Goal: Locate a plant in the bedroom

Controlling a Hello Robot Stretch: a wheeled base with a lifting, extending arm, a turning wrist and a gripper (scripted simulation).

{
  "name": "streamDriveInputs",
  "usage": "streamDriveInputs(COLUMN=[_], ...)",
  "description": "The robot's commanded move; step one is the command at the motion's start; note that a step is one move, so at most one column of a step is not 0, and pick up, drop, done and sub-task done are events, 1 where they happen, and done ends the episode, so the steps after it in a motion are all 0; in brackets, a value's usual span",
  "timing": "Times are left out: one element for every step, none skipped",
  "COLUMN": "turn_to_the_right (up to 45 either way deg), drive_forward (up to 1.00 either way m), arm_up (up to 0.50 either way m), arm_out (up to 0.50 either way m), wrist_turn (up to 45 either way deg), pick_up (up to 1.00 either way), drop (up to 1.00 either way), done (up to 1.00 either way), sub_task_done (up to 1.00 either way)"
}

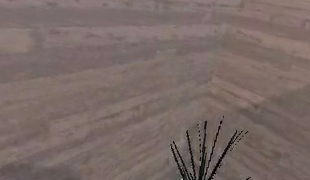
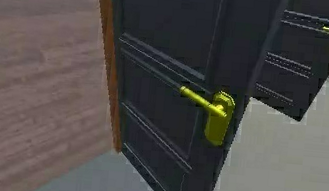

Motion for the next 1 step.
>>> streamDriveInputs(turn_to_the_right=[21.0], drive_forward=[0.00], arm_up=[0.00], arm_out=[0.00], wrist_turn=[0.0], pick_up=[0.00], drop=[0.00], done=[0.00], sub_task_done=[0.00])
